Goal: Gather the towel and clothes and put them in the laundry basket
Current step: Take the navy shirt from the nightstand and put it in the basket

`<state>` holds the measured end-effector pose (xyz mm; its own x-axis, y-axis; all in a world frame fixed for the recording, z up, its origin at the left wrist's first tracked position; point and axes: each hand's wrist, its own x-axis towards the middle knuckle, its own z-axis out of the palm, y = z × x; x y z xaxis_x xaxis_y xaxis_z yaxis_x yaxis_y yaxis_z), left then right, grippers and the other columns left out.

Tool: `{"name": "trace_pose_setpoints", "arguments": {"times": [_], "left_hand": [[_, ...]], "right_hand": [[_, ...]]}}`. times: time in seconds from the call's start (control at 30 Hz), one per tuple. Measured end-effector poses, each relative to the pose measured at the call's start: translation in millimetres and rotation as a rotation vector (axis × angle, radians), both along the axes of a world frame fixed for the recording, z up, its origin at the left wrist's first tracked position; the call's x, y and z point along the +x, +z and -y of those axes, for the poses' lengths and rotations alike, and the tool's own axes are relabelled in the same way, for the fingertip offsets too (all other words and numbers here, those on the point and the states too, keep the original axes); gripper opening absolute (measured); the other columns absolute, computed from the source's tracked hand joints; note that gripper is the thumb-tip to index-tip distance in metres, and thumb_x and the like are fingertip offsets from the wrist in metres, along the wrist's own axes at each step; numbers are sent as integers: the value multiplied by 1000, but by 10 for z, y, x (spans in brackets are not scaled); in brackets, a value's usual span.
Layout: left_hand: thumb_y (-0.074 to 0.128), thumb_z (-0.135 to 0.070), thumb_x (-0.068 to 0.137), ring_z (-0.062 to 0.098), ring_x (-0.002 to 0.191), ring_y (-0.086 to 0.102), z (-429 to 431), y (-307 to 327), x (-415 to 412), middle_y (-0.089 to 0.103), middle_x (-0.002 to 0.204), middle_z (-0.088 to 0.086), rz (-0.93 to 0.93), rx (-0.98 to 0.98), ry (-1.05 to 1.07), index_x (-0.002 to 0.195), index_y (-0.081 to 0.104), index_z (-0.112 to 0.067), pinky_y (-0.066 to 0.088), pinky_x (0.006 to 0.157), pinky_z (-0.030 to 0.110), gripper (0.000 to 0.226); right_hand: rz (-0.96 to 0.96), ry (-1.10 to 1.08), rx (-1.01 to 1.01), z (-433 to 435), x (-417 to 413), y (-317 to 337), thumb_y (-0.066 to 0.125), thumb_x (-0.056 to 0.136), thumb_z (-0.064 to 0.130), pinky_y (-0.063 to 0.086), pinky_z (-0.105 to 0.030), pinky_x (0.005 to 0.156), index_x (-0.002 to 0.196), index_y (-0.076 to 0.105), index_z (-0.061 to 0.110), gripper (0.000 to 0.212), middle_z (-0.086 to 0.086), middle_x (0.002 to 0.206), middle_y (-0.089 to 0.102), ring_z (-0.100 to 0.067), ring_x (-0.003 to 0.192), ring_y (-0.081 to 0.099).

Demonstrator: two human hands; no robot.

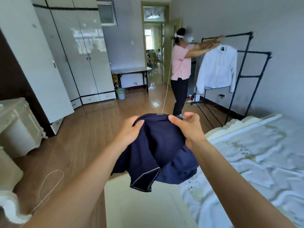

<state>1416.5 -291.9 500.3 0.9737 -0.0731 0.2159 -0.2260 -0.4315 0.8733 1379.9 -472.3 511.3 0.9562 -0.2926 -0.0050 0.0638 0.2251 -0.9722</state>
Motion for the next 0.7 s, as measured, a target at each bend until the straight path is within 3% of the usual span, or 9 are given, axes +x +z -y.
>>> {"name": "trace_pose_setpoints", "arguments": {"times": [0.07, 0.17, 0.3, 0.4, 0.53, 0.6, 0.7], "left_hand": [[45, -15, 99, 21, 94, 57, 47, 153, -33, 64, 103, 11, 23, -30, 16, 110, 63, -2, 47, 91, 37, 25], [49, -21, 97, 22, 90, 58, 117, 267, -109, 66, 100, 15, 44, -35, 19, 104, 65, 0, 48, 86, 40, 27], [52, -28, 95, 23, 86, 61, 273, 345, -160, 68, 92, 10, 62, -24, 29, 98, 69, -2, 47, 80, 36, 31], [52, -30, 93, 25, 77, 57, 394, 403, -142, 65, 82, 13, 109, 68, 12, 88, 65, 4, 42, 72, 36, 37], [53, -25, 90, 32, 83, 62, 511, 443, -127, 67, 85, 17, 111, 88, 3, 76, 63, -8, 49, 85, 52, 24], [48, -24, 97, 34, 88, 64, 586, 523, -200, 68, 88, 14, 118, 30, 31, 78, 62, -15, 50, 87, 49, 25], [26, -47, 100, 23, 83, 66, 717, 809, -412, 70, 90, 8, 73, -340, 68, 79, 63, -22, 54, 75, 35, 50]], "right_hand": [[74, 34, 43, 68, -77, 206, 67, 85, 5, 53, -16, 56, 119, 50, 11, 38, -4, 91, 57, -10, 72, 57], [166, 150, 59, 99, -199, 500, 60, 89, 4, 54, -15, 58, 121, 60, 4, 32, -6, 86, 63, -10, 70, 59], [276, 180, 63, 96, -268, 775, 60, 88, 1, 54, -13, 58, 119, 62, 3, 31, -2, 82, 65, -4, 62, 61], [287, 206, 53, 122, -242, 890, 59, 87, -3, 54, -16, 59, 121, 60, 3, 35, -5, 83, 64, -10, 68, 60], [261, 293, 79, 181, -189, 1043, 47, 88, -10, 54, -15, 54, 124, 55, 5, 40, -4, 83, 61, -12, 71, 59], [275, 332, 106, 206, -144, 1138, 42, 89, -13, 54, -14, 52, 123, 55, 3, 41, -5, 82, 59, -11, 70, 58], [318, 387, 99, 220, -59, 1217, 37, 90, -16, 58, -15, 57, 101, 59, 5, 32, -6, 76, 56, -10, 71, 57]]}}
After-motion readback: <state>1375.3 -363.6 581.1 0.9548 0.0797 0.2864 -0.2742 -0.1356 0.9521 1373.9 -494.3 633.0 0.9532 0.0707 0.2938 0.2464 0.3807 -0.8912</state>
